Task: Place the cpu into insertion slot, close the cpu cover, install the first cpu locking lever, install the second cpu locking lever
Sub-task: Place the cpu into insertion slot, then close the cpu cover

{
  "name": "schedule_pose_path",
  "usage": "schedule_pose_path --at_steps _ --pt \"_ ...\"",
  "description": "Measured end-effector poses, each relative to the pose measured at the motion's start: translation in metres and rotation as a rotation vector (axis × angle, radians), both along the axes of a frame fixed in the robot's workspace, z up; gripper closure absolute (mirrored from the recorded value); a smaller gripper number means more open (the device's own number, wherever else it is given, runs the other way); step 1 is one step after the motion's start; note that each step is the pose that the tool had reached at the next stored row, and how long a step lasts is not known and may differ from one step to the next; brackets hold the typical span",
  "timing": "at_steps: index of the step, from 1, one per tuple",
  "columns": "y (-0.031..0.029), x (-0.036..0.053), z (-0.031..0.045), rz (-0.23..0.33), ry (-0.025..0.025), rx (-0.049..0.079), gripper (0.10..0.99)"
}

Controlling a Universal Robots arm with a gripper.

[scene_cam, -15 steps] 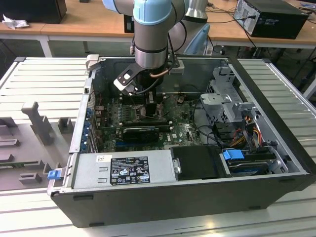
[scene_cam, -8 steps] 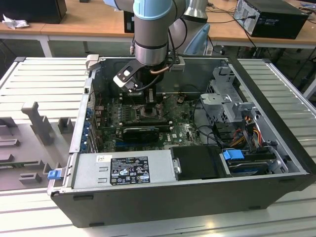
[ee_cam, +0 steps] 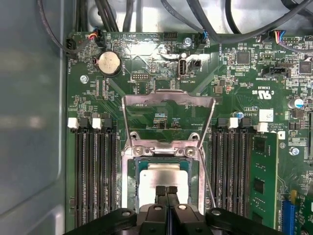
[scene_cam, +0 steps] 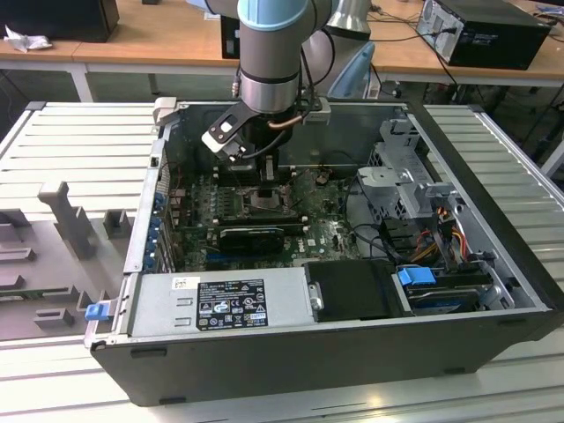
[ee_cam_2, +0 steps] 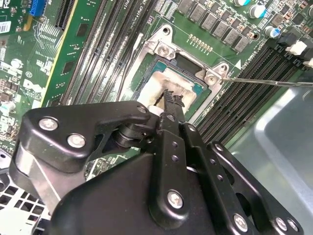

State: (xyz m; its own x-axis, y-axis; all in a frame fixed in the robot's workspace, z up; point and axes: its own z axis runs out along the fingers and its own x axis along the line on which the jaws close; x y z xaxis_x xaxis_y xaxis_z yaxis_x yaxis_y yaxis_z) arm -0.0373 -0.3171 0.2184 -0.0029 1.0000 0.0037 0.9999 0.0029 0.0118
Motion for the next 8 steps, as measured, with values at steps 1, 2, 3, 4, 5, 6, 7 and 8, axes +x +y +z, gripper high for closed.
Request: schedule_pose_path --at_steps 1,2,3,4,5,6,7,8 --pt "0.0 0.0 0.0006 0.0 -0.0001 0.0 0.98" --pt "0.0 0.0 0.0014 0.0 -0.0001 0.0 0.98" --pt "0.0 0.0 0.0019 0.0 -0.0001 0.0 0.98" --pt "0.0 0.0 0.0025 0.0 -0.0001 0.0 0.98" --pt "0.0 0.0 0.0035 -0.001 -0.0002 0.0 0.98" --pt "0.0 0.0 0.0043 -0.001 0.0 0.0 0.98" --pt "0.0 0.0 0.0043 -0.001 -0.0002 0.0 0.98" --pt "0.0 0.0 0.0046 -0.001 -0.0001 0.0 0.98"
